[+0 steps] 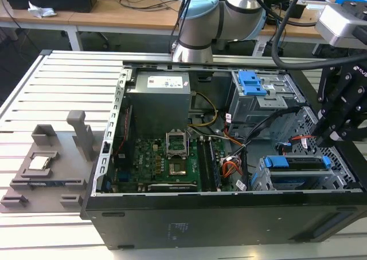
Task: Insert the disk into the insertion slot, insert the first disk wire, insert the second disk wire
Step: 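Insert the first disk wire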
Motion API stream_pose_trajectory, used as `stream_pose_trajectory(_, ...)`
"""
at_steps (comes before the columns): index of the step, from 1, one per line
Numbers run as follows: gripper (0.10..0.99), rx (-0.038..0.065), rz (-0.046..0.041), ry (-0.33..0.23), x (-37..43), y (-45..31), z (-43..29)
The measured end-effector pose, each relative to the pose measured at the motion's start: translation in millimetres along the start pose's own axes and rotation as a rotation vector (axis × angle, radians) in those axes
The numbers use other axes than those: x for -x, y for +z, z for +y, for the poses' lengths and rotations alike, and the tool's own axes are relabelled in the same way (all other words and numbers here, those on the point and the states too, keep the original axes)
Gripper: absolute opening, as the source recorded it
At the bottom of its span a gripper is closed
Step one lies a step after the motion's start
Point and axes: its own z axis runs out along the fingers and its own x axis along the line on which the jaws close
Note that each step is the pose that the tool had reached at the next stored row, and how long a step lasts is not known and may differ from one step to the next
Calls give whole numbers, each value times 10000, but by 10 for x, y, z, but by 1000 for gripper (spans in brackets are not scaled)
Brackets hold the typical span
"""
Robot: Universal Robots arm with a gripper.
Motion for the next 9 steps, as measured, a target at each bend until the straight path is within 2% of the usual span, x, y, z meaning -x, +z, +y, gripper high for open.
stream_pose_trajectory(1, 361, 0, 0, 0, 0, 0, 0)
stream_pose_trajectory(9, 361, 0, 0, 0, 58, -3, -61)
